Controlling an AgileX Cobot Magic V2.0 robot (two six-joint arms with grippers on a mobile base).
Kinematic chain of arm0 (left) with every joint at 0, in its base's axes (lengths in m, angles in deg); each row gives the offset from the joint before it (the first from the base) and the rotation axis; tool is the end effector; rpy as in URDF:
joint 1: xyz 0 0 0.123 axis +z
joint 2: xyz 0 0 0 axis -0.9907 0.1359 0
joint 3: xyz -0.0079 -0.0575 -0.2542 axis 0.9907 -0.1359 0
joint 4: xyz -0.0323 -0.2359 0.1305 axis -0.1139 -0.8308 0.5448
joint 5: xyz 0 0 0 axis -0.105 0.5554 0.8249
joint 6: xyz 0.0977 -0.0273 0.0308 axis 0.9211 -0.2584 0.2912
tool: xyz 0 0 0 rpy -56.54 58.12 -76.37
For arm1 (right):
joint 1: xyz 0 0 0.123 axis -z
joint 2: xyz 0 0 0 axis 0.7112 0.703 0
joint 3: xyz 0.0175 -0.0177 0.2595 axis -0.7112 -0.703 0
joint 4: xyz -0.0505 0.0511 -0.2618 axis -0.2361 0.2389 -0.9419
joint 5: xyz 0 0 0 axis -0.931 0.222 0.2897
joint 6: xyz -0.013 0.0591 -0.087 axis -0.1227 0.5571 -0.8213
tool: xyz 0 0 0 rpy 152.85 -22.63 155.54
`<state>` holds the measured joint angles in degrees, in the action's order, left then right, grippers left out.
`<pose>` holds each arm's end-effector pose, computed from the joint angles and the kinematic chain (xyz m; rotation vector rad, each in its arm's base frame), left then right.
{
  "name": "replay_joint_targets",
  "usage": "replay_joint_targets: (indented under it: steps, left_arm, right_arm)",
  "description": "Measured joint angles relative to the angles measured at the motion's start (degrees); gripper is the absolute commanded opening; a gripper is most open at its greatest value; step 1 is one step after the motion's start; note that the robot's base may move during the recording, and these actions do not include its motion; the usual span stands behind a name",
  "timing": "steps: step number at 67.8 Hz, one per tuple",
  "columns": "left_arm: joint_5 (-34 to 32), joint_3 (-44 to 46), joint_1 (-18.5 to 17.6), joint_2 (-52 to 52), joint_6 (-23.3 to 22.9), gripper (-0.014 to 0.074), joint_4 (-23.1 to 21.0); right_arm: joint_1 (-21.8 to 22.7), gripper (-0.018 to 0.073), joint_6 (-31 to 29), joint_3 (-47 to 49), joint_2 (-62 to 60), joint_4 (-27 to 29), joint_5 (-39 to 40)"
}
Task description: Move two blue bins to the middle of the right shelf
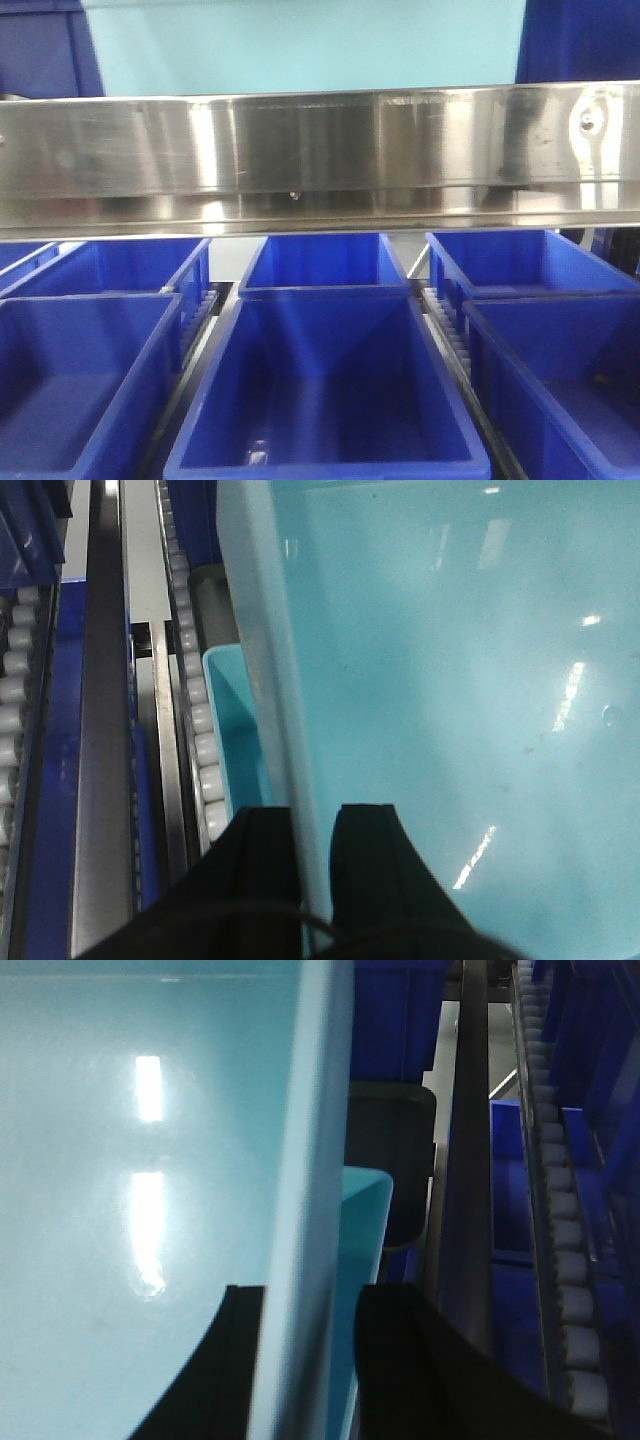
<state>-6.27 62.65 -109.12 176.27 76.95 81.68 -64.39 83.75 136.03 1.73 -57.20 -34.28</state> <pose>0.3076 -0.1524 0.4858 0.3180 2.1726 -0.3229 0.3407 0.1215 0.4596 -0.2423 2.0996 0.3093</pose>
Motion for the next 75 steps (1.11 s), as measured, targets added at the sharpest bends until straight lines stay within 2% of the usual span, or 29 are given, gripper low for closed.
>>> replay_joint_targets:
  steps: [75]
  left_arm:
    - [0.00, 0.00, 0.00, 0.00, 0.00, -0.0111, 0.00]
  right_arm:
    - [0.00, -0.0153, 0.00, 0.00, 0.09, 0.00, 0.08]
